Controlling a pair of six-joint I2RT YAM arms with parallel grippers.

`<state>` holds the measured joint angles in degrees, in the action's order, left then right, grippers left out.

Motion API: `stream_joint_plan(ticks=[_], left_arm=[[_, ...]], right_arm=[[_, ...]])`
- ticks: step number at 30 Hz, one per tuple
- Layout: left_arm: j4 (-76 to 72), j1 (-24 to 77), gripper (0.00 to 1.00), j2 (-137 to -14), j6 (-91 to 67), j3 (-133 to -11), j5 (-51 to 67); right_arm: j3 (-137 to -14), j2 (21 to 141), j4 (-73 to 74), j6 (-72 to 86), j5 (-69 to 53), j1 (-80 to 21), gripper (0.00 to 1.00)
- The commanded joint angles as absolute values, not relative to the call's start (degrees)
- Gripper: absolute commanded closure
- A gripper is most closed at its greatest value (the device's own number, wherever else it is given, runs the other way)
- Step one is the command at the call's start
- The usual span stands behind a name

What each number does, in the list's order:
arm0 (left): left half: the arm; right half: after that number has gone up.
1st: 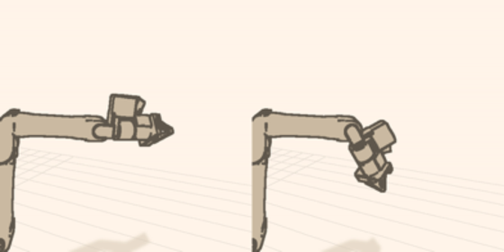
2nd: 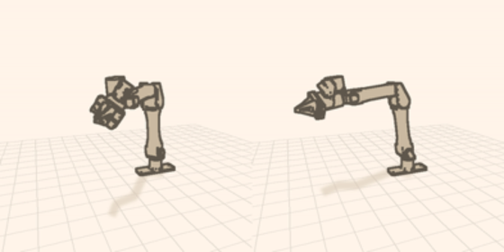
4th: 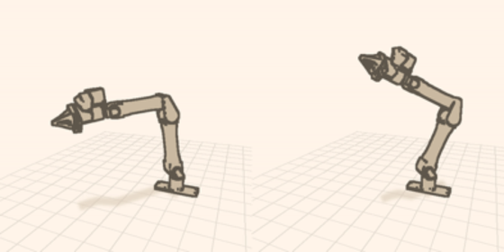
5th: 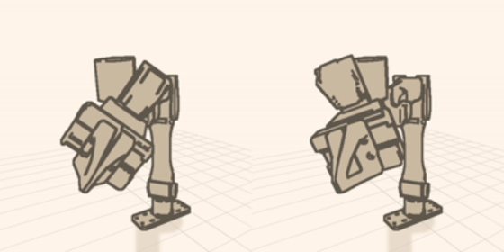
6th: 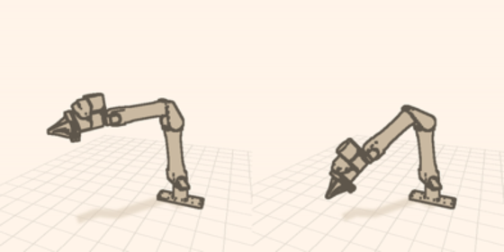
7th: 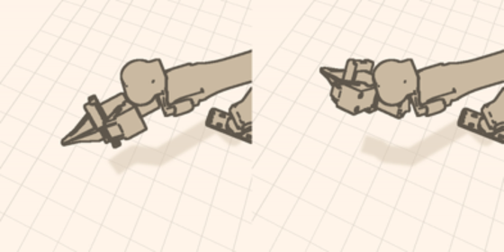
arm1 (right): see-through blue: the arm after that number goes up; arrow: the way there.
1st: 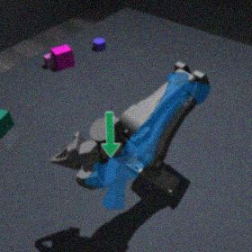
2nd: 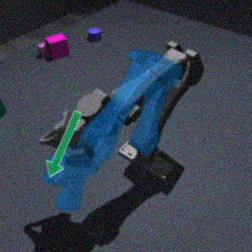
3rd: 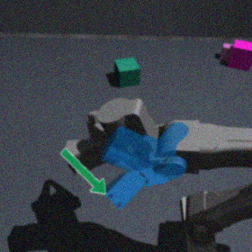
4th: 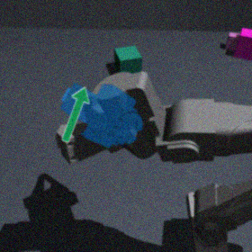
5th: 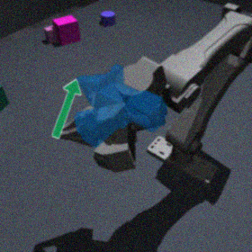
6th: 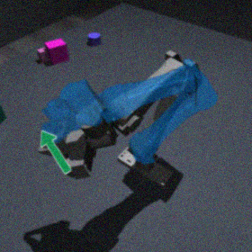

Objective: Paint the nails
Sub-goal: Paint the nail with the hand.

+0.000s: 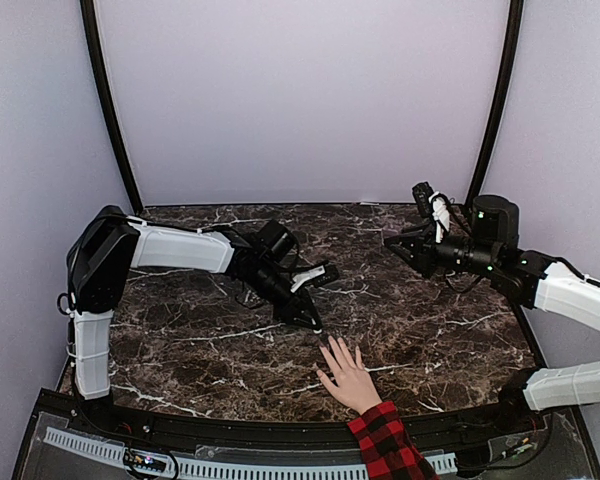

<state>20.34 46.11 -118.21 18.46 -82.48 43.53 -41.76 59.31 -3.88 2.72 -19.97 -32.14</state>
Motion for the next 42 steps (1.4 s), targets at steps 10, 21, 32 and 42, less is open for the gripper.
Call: stream_joint_plan(ticks=[10, 21, 32, 42], left_arm=[[23.26, 45.62, 1.0, -118.18, 19.76, -84.48, 43.12], [22.71, 44.83, 1.0, -116.8, 19.22, -85.07, 43.56], [22.42, 44.73, 1.0, -114.54, 20.45, -86.11, 48.07], [24.92, 45.63, 1.0, -116.47, 21.66, -87.86, 49.39]], right_arm=[[-41.13, 58.08, -7.03, 3.12, -20.4, -31.73, 1.0], [-41.15, 58.01, -7.03, 3.08, -20.4, -31.72, 1.0], [-41.13, 57.83, -7.16, 2.99, -20.52, -31.73, 1.0], [-41.13, 57.98, -7.19, 2.99, -20.57, -31.73, 1.0]])
